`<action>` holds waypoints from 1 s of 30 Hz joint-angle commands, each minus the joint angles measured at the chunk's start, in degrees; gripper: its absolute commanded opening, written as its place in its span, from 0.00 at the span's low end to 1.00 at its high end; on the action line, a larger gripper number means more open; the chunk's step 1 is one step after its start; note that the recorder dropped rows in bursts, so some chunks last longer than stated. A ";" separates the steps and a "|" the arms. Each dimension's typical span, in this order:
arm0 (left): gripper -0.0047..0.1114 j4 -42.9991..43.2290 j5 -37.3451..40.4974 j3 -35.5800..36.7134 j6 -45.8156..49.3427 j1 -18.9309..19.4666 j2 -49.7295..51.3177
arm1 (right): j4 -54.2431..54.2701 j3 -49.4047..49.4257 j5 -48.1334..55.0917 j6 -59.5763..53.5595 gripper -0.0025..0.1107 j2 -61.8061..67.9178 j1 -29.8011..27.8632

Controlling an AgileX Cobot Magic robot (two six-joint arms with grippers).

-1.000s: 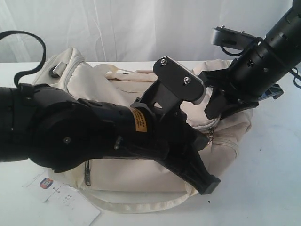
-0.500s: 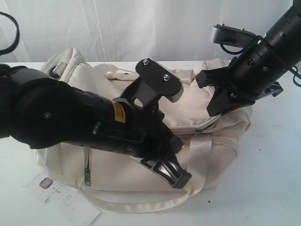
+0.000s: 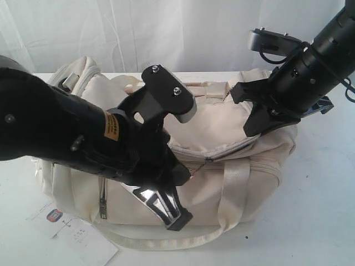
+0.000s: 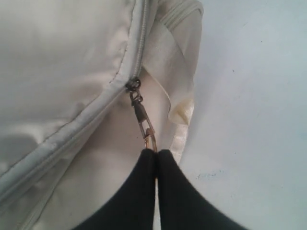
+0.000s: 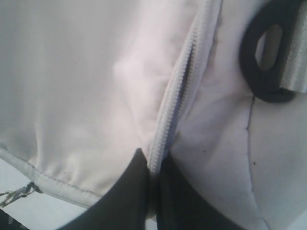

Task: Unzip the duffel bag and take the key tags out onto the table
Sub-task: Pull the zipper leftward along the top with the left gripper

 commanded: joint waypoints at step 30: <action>0.04 39.56 27.40 0.16 -23.26 0.01 -11.91 | -2.67 0.16 -0.02 -0.05 0.02 -0.65 -0.43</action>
